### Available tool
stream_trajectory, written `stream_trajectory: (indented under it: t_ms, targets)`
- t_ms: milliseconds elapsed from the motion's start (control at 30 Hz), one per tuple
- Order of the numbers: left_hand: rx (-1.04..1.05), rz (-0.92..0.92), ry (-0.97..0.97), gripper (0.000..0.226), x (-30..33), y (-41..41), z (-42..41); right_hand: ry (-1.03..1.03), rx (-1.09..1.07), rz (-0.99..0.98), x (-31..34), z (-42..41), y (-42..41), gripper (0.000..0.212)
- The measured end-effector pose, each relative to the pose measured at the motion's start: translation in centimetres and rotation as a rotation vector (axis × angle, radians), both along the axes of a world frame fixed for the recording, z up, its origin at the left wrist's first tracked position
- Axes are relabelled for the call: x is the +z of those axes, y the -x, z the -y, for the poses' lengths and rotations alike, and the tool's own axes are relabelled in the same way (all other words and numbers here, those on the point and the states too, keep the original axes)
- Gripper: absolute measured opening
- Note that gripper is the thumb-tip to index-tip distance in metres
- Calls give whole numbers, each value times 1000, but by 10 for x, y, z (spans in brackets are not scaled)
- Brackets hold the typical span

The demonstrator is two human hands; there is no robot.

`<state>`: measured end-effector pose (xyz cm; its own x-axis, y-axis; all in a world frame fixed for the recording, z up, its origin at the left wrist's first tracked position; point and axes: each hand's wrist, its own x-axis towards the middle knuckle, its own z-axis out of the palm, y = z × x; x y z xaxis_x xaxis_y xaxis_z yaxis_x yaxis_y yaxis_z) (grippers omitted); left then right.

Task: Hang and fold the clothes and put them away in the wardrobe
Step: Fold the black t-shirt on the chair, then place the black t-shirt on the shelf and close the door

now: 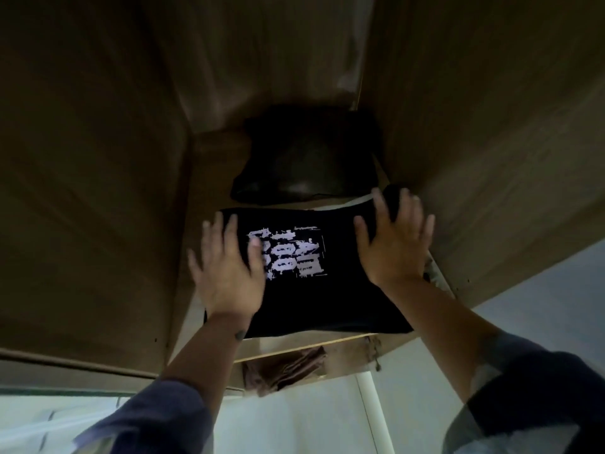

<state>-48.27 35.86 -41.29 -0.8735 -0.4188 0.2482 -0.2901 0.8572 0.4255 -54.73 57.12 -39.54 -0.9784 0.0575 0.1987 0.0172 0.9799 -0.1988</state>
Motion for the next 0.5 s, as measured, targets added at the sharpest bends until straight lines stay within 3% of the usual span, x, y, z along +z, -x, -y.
stream_trajectory:
  t_ms: [133,367,500]
  targets:
    - [-165,251,77,73,-17,-7,-4,-95,212,257,-20,4,-18,71]
    - [-139,492,159,70,-6,-7,-10,-188,211,372,-22,3,-19,59]
    - [-145,493,219,72,26,-25,-18,-195,219,349,13,-1,-33,58]
